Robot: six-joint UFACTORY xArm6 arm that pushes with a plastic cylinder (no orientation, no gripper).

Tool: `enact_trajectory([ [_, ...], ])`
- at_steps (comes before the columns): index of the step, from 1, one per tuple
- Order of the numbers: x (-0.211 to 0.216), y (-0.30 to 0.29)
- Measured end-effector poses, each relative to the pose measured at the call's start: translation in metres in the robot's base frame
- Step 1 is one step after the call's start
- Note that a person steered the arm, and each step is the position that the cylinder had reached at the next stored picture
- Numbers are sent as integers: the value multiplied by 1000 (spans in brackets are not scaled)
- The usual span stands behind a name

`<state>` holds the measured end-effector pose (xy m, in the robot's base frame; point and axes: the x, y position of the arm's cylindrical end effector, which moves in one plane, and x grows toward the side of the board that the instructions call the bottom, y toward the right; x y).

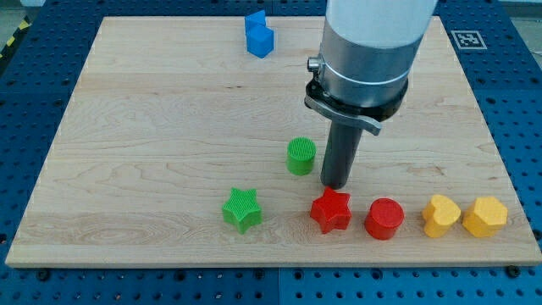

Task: Place the green circle above the green star

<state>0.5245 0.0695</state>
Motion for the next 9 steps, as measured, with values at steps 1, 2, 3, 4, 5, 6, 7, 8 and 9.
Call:
enact_trajectory([
  [1, -8, -14],
  [2, -23, -38],
  [3, -40, -65],
  [4, -46, -80],
  [5, -38, -84],
  [6, -38, -99],
  [7, -38, -116],
  [8, -38, -115],
  [9, -47, -103],
])
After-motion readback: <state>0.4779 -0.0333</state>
